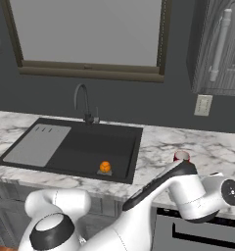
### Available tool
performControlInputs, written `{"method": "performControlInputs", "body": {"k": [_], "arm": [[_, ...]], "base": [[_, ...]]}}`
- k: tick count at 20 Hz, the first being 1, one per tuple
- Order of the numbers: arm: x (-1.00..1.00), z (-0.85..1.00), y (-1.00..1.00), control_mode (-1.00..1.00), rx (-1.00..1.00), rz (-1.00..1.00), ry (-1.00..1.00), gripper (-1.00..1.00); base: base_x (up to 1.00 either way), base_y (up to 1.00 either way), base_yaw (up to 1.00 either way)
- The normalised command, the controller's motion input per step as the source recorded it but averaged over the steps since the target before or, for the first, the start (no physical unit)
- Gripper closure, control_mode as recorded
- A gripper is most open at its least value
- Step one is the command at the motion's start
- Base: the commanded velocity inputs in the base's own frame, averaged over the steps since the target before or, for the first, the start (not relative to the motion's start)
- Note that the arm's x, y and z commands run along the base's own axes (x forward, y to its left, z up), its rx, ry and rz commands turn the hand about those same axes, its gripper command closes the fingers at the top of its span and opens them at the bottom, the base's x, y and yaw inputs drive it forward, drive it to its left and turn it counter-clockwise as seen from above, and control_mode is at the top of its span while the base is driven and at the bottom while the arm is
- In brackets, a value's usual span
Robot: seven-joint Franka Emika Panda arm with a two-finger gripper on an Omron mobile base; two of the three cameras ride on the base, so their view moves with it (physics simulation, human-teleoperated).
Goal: Clear the mugs and bowl far away from the sink.
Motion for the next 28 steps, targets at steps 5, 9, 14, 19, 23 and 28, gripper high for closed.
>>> {"method": "performControlInputs", "body": {"k": [5, 9, 14, 19, 23, 28], "arm": [[0.21, -0.11, 0.0, -1.0, 0.0, 0.02, 0.0, -1.0], [0.24, -0.16, -0.02, -1.0, 0.02, 0.02, 0.0, -1.0], [0.21, -0.16, -0.07, -1.0, 0.01, 0.02, 0.0, -1.0], [0.15, -0.08, -0.12, -1.0, 0.02, 0.03, 0.0, -1.0], [0.11, -0.04, -0.17, -1.0, 0.02, 0.04, 0.0, -1.0], [0.06, -0.05, -0.17, -1.0, 0.01, 0.07, 0.0, -1.0]], "base": [[0.0, 0.0, 0.0], [0.0, 0.0, 0.0], [0.0, 0.0, 0.0], [0.0, 0.0, 0.0], [0.0, 0.0, 0.0], [0.0, 0.0, 0.0]]}}
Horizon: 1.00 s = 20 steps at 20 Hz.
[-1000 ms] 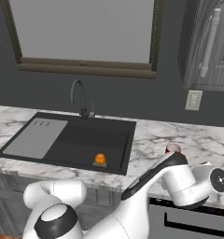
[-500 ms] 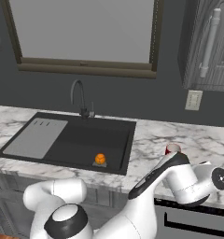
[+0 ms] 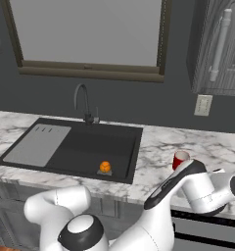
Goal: Clear the mugs and bowl far away from the sink.
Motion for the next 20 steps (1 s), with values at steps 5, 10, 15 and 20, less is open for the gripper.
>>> {"method": "performControlInputs", "body": {"k": [5, 10, 15, 20], "arm": [[0.09, -0.11, -0.12, -1.0, 0.0, 0.08, 0.0, -1.0], [0.13, -0.13, -0.05, -1.0, 0.0, 0.07, 0.0, -1.0], [0.16, -0.11, 0.0, -1.0, 0.0, 0.06, 0.0, -1.0], [0.17, -0.08, 0.0, -1.0, 0.0, 0.05, 0.0, -1.0]], "base": [[0.0, 0.0, 0.0], [0.0, 0.0, 0.0], [0.0, 0.0, 0.0], [0.0, 0.0, 0.0]]}}
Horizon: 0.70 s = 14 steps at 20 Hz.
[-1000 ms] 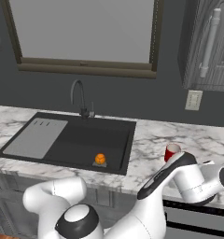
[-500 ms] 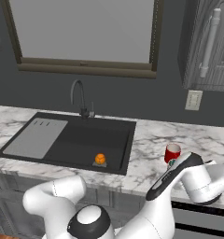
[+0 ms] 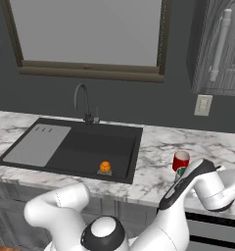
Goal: Clear the mugs and bowl far away from the sink.
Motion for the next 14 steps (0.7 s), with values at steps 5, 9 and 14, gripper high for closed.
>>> {"method": "performControlInputs", "body": {"k": [5, 9, 14], "arm": [[0.1, -0.06, 0.0, -1.0, 0.0, 0.02, 0.0, -1.0], [0.0, -0.06, 0.0, -1.0, 0.0, 0.0, 0.0, -1.0], [0.0, -0.06, 0.0, -1.0, 0.0, 0.0, 0.0, -1.0]], "base": [[0.0, 0.0, 0.0], [0.0, 0.0, 0.0], [0.0, 0.0, 0.0]]}}
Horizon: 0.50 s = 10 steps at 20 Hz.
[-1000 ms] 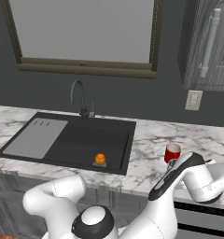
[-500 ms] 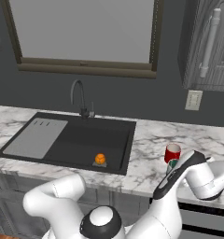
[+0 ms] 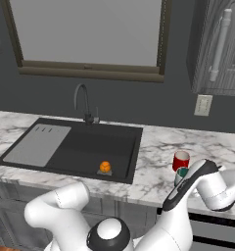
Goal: Clear the mugs and bowl far away from the sink.
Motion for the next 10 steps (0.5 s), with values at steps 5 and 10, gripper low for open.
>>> {"method": "performControlInputs", "body": {"k": [5, 10], "arm": [[0.0, -0.07, 0.0, -1.0, 0.0, 0.0, 0.0, -1.0], [0.0, -0.06, 0.0, -1.0, 0.0, 0.0, 0.0, -1.0]], "base": [[0.0, 0.0, 0.0], [0.0, 0.0, 0.0]]}}
